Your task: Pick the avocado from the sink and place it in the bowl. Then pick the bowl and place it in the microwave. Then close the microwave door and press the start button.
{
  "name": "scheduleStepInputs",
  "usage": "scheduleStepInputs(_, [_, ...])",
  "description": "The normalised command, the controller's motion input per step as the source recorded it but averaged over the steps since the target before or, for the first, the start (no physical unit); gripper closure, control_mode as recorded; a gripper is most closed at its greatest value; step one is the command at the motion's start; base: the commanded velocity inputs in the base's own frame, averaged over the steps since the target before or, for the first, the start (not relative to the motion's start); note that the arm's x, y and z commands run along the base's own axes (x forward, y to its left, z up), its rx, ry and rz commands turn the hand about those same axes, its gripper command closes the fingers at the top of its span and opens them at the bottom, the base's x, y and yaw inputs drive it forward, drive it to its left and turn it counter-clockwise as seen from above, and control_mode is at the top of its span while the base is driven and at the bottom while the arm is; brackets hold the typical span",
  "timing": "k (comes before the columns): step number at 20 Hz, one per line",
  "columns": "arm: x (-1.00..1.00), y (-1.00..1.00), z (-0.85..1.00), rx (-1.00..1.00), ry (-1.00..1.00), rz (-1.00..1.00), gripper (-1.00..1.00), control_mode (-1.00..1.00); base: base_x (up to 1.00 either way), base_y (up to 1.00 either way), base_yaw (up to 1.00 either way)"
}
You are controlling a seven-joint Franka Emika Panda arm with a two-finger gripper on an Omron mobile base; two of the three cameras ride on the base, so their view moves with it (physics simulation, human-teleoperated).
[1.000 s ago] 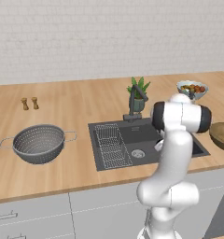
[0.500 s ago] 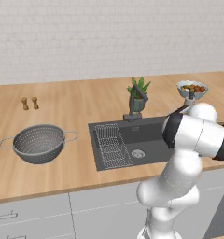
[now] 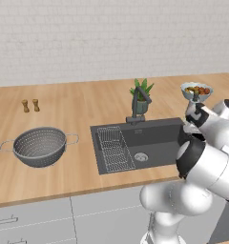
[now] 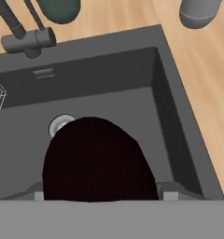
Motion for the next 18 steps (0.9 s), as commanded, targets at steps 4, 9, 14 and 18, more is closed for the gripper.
scheduleStepInputs(4, [-0.21,-0.45,0.74,0.01,0.14,-0.24,1.00,-1.00,0.00,0.00,0.00])
scheduleStepInputs(9, [-0.27,-0.38,0.01,0.00,-0.04,-0.16,1.00,-1.00,0.00,0.00,0.00])
scheduleStepInputs(14, [-0.05,-0.60,0.11,0.01,-0.09,-0.23,1.00,-1.00,0.00,0.00,0.00])
scheduleStepInputs(18, [0.00,-0.85,0.00,0.06,0.03,-0.26,1.00,-1.00,0.00,0.00,0.00])
